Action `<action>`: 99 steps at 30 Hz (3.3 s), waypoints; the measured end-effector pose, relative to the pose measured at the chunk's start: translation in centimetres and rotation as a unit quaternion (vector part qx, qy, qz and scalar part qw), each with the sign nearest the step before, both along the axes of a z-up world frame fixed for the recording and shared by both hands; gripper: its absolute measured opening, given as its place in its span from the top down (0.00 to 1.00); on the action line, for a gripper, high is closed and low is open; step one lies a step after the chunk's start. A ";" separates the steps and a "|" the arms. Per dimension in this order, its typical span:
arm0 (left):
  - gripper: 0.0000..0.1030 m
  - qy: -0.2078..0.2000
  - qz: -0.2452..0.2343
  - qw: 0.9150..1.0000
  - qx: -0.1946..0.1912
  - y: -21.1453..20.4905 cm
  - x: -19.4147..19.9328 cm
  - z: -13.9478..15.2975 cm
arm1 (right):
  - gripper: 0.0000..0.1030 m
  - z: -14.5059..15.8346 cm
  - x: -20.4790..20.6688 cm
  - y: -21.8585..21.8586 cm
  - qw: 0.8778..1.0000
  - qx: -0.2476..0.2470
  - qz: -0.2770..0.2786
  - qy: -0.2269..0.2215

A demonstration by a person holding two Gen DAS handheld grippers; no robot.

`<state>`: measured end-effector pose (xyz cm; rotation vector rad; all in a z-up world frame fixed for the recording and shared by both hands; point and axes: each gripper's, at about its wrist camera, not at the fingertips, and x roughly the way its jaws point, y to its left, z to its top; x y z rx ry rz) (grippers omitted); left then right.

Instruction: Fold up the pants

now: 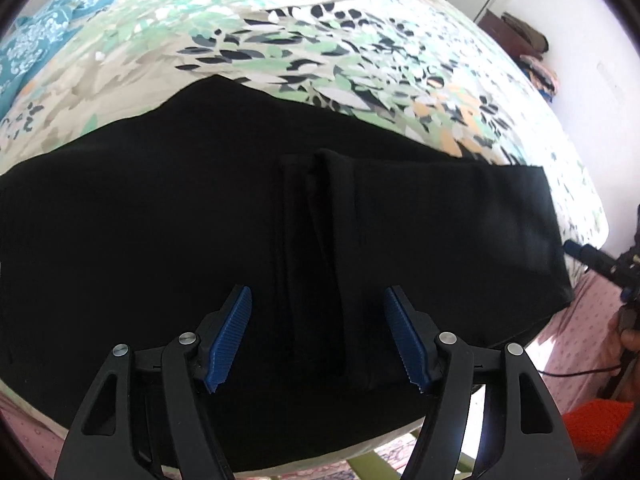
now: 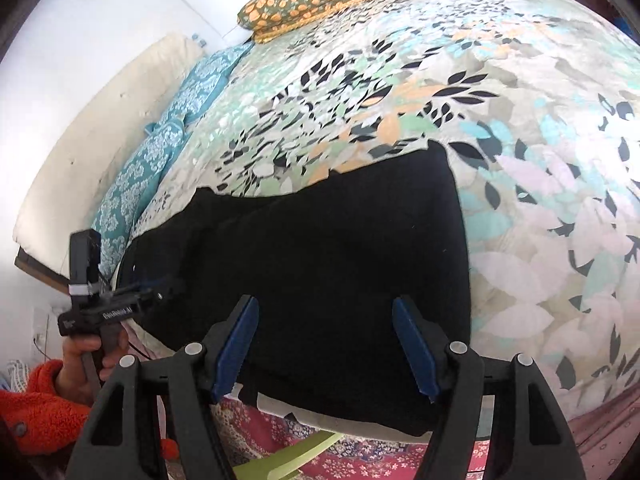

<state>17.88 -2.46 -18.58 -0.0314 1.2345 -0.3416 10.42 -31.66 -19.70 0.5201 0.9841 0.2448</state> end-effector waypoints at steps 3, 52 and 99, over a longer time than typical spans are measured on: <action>0.91 -0.009 -0.008 1.000 0.003 -0.8 -0.2 0.3 | 0.32 1.0 -0.7 -1.3 0.999 -0.008 -0.034 -0.019; 0.27 -0.061 0.072 0.993 0.068 3.5 -1.5 2.3 | 0.22 0.9 0.7 8.5 0.927 -0.370 0.053 0.001; 0.84 0.049 0.297 0.942 -0.147 26.9 3.7 5.2 | 0.22 2.6 -0.3 5.7 0.948 -0.316 0.009 -0.024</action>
